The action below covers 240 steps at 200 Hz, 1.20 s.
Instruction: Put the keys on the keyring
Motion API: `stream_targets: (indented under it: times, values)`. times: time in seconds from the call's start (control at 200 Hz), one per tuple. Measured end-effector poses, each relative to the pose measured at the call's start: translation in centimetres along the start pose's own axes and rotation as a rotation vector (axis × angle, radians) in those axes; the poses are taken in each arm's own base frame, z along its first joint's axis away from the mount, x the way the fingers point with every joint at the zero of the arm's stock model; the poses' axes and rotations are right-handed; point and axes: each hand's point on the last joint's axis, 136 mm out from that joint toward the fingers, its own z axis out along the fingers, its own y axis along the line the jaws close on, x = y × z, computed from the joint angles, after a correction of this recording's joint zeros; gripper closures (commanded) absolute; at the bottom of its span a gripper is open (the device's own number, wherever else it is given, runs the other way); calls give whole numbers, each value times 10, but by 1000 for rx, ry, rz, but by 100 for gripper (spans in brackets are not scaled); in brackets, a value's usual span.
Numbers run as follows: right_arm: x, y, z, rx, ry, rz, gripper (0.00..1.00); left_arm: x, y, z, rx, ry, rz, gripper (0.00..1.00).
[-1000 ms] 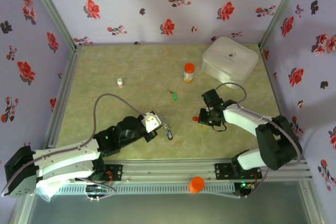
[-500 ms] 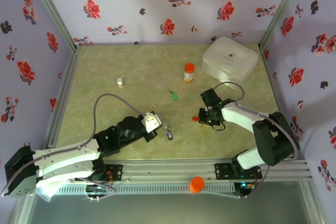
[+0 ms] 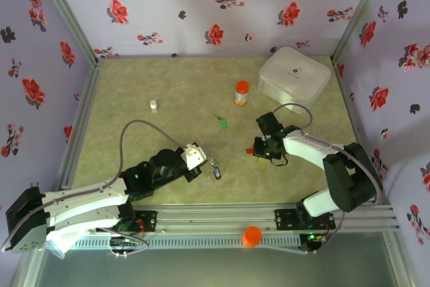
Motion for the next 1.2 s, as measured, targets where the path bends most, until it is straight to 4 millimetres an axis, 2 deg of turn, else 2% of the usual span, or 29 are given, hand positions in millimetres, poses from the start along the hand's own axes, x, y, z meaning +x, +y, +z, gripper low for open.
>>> stream_targets:
  times: [0.235, 0.425, 0.49, 0.67, 0.77, 0.935, 1.095, 1.2]
  values:
    - [-2, 1, 0, -3, -6, -7, 100, 0, 0, 0, 0, 0, 0, 100]
    - [-5, 7, -9, 0, -34, -67, 100, 0, 0, 0, 0, 0, 0, 100]
    - [-9, 15, -22, -29, -75, -116, 100, 0, 0, 0, 0, 0, 0, 100]
    - [-26, 50, -72, -182, -219, -250, 100, -2, 2, 1, -11, 1, -4, 100]
    - [-27, 71, -94, -279, -267, -352, 100, -9, 5, 1, -20, -2, -6, 100]
    - [-11, 103, -123, -425, -319, -573, 100, -23, 8, 3, -28, -17, -17, 100]
    - [5, 127, -155, -567, -401, -782, 100, -21, 7, 6, -24, 11, -16, 100]
    - [17, 135, -165, -617, -426, -901, 100, -16, 6, 9, -21, 34, -9, 100]
